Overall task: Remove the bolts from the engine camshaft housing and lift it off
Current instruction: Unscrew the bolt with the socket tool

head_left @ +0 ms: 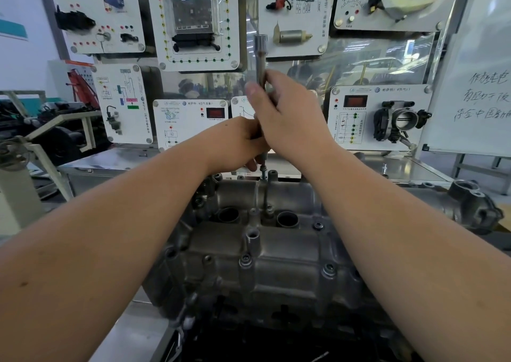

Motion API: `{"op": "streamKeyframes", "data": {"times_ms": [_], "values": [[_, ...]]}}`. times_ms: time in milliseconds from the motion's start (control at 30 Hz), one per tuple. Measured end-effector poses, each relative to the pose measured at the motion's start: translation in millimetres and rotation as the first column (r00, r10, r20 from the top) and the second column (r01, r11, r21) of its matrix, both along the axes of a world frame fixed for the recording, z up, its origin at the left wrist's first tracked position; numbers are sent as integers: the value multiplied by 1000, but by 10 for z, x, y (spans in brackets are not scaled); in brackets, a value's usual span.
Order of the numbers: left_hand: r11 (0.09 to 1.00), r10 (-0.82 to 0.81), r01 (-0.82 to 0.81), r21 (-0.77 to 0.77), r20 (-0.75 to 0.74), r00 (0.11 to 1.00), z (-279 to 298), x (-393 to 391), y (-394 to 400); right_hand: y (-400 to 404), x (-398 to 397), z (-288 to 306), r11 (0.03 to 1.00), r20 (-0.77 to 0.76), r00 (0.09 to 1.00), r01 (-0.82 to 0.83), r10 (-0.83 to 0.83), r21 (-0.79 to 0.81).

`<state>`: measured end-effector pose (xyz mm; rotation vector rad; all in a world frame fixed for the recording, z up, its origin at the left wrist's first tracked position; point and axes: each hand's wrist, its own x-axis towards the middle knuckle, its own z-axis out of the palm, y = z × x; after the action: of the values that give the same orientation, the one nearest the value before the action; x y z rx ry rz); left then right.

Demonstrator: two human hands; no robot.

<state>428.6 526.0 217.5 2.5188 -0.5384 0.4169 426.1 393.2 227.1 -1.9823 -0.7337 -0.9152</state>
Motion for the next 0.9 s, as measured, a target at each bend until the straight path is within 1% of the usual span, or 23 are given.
{"op": "streamKeyframes", "data": {"times_ms": [67, 100, 133, 167, 200, 233, 267, 300, 333, 367, 400, 467, 600, 667, 733, 800, 900], "values": [[1000, 9, -9, -7, 18, 1000, -4, 33, 13, -18, 17, 12, 991, -16, 1000, -2, 5, 137], [999, 17, -16, -30, 28, 999, -3, 49, 23, -35, 40, 22, 979, -52, 999, 18, -8, 205], [998, 26, -23, -63, 39, 999, -2, 61, 35, -57, 76, 32, 969, -112, 993, 57, -30, 242], [994, 34, -29, -105, 51, 998, 0, 69, 50, -86, 122, 35, 967, -190, 980, 111, -67, 231], [987, 44, -33, -156, 64, 997, 1, 75, 65, -112, 160, 31, 971, -274, 955, 166, -115, 171], [976, 56, -39, -216, 76, 995, 5, 79, 82, -125, 196, 14, 978, -348, 921, 206, -177, 47], [960, 72, -46, -275, 86, 994, 10, 81, 100, -128, 223, -15, 967, -389, 887, 212, -251, -140], [944, 90, -55, -326, 91, 992, 15, 83, 117, -122, 241, -51, 924, -396, 863, 181, -313, -336], [930, 108, -67, -360, 95, 990, 19, 85, 129, -109, 245, -87, 857, -385, 852, 132, -355, -498], [924, 124, -79, -373, 99, 987, 18, 89, 140, -93, 240, -121, 793, -380, 847, 77, -371, -604], [925, 136, -90, -369, 101, 986, 16, 92, 146, -84, 231, -147, 755, -386, 846, 29, -368, -655], [940, 144, -106, -324, 94, 985, 7, 106, 147, -82, 226, -177, 737, -391, 852, -9, -348, -676], [970, 137, -121, -209, 61, 989, -12, 148, 150, -54, 248, -211, 715, -291, 901, 29, -322, -699], [970, 136, -119, -214, 65, 989, -14, 160, 155, -41, 253, -192, 742, -264, 913, 62, -313, -667], [967, 135, -116, -226, 73, 988, -11, 166, 150, -36, 248, -151, 822, -247, 924, 111, -292, -559], [969, 138, -120, -217, 70, 988, -12, 172, 140, -45, 235, -104, 908, -177, 945, 193, -273, -373], [970, 134, -117, -214, 65, 989, -10, 180, 141, -75, 197, -50, 967, -106, 962, 246, -252, -63]]}}
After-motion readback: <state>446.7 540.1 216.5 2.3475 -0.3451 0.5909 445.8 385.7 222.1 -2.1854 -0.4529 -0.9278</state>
